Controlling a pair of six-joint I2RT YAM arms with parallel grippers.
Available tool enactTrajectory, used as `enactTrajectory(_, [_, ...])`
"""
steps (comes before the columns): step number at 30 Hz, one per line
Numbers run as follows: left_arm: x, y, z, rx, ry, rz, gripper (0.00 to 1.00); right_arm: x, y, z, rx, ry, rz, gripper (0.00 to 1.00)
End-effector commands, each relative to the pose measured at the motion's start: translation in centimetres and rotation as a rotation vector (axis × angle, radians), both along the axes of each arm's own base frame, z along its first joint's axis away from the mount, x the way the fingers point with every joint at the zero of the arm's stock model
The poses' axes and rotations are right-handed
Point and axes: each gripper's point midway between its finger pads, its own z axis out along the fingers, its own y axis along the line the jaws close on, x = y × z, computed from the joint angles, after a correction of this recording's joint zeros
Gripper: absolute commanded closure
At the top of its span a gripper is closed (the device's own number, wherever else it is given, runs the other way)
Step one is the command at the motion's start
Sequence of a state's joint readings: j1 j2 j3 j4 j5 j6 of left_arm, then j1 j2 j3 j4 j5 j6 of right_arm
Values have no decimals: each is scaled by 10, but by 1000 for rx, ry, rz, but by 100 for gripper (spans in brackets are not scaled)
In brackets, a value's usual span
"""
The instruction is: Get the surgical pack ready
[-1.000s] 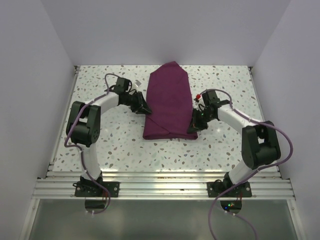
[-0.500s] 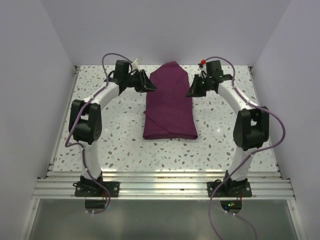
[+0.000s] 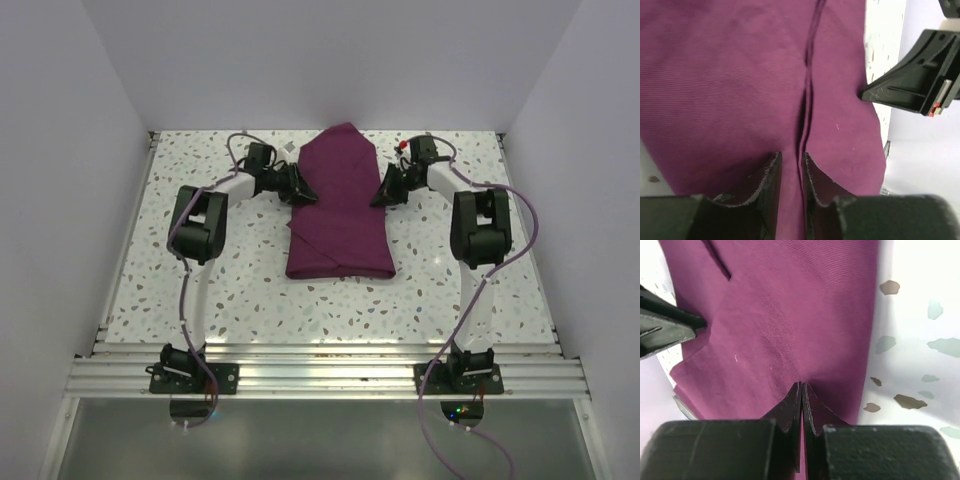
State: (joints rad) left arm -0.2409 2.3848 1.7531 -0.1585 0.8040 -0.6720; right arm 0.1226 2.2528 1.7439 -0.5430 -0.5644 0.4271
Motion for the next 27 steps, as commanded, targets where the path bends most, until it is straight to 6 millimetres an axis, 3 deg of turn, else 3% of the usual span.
enactTrajectory(1, [17, 12, 4, -24, 11, 39, 75, 4, 0, -2, 23, -17, -7, 99])
enactTrajectory(7, [9, 34, -26, 0, 111, 74, 77, -10, -13, -34, -28, 69, -48, 99])
enactTrajectory(13, [17, 45, -25, -6, 100, 79, 75, -9, -19, -42, -39, 95, -54, 99])
enactTrajectory(24, [35, 46, -1, -40, 36, 99, 73, 27, -5, 11, 59, -23, -105, 98])
enactTrajectory(27, [39, 50, -2, -45, 41, 117, 73, 33, -4, 12, 60, -40, -109, 98])
